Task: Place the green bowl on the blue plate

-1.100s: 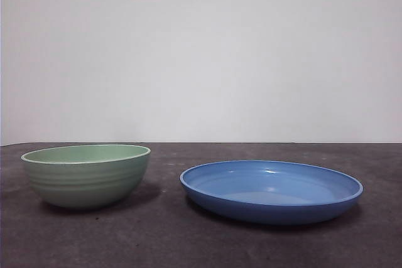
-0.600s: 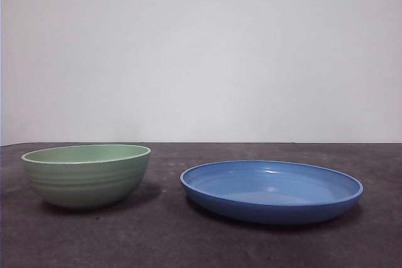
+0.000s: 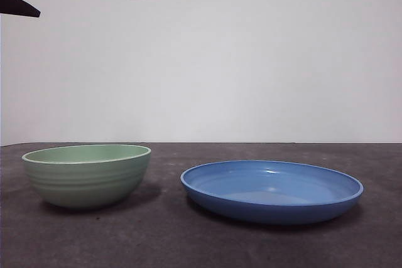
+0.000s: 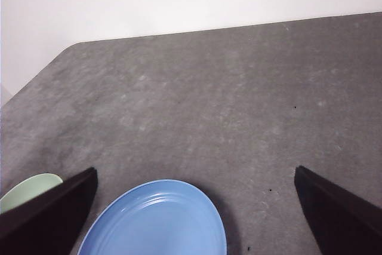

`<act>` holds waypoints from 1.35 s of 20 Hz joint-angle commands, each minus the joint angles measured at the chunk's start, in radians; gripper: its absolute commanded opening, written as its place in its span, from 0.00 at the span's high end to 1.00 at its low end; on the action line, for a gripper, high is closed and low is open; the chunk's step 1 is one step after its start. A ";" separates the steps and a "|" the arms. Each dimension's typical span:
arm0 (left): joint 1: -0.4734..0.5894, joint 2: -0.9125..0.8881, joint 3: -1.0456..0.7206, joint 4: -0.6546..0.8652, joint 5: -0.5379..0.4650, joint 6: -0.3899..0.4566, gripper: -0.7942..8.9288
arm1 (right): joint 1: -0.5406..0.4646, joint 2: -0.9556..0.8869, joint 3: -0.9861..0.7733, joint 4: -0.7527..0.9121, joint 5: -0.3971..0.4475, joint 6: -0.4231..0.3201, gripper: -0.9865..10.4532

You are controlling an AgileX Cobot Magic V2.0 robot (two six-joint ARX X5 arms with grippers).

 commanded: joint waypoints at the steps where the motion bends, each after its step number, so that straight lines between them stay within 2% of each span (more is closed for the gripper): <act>1: -0.002 0.019 0.017 0.007 0.004 0.037 0.28 | 0.004 0.006 0.017 0.006 0.000 -0.010 0.39; 12: -0.002 0.171 0.017 -0.169 -0.231 0.089 0.28 | 0.010 0.006 0.017 0.001 -0.001 -0.003 0.39; 24: -0.019 0.475 0.017 -0.213 -0.230 0.089 0.28 | 0.010 0.006 0.017 -0.013 -0.011 -0.004 0.39; 27: -0.049 0.534 0.017 -0.214 -0.231 0.094 0.32 | 0.010 0.009 0.017 -0.013 -0.011 -0.004 0.39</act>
